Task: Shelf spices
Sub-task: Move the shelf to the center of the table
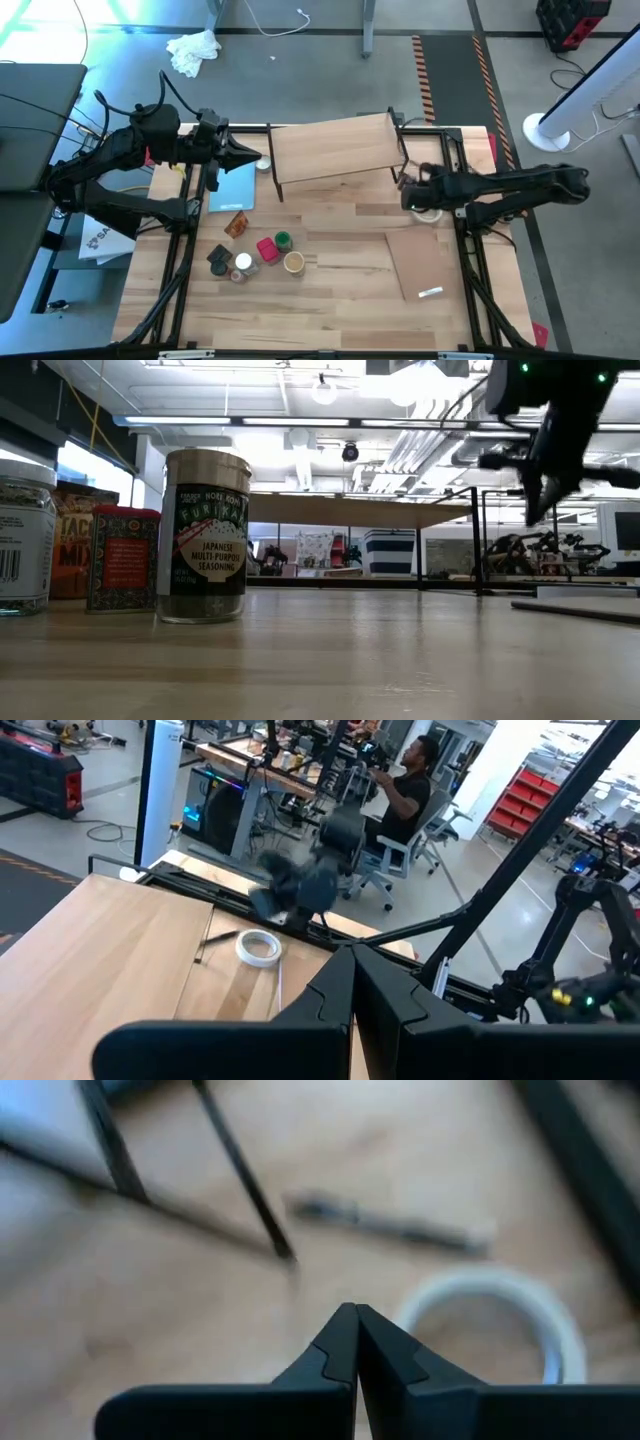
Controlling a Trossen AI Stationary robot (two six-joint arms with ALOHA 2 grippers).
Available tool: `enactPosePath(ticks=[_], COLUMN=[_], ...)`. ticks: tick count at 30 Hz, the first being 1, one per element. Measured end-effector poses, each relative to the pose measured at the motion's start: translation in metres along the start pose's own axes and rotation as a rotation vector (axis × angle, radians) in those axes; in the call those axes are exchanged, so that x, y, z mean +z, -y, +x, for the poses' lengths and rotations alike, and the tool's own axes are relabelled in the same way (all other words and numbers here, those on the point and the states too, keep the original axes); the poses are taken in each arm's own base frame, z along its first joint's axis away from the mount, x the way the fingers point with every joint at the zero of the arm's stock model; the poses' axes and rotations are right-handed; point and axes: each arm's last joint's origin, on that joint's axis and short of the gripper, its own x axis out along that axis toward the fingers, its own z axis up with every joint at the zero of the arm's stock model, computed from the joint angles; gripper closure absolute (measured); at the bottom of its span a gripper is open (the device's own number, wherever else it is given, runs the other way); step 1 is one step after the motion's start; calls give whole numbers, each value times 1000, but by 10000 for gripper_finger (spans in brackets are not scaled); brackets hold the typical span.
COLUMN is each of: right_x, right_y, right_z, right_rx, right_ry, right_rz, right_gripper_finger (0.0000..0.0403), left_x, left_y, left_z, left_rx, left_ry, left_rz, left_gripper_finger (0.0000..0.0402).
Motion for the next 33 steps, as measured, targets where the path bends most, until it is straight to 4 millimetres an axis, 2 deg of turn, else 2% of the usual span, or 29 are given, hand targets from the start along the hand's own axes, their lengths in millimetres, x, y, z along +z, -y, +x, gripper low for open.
enactPosePath(ticks=[4,8,15,21,23,28,33], right_x=[30,57,103,132,138,141,138], right_y=[-5,-18,-47,-36,-37,-55,-64], right_z=[-16,-18,-4,12,17,28,35], right_rx=[-25,-21,163,129,160,330,380], right_ry=[117,168,93,38,-7,-108,-165], right_rz=[6,-18,-99,-84,-72,-100,-113], right_gripper_finger=[403,403,403,403,403,403,403], left_x=[0,0,-8,-11,-10,-9,-19], left_y=[0,-1,-17,-33,-43,-82,-147], left_z=[0,0,-4,-8,-5,20,52], left_rx=[0,26,490,825,861,779,734], left_ry=[1,8,3,-37,-48,-172,-336], left_rz=[0,36,117,223,195,81,-90], left_gripper_finger=[401,402,402,401,401,401,401])
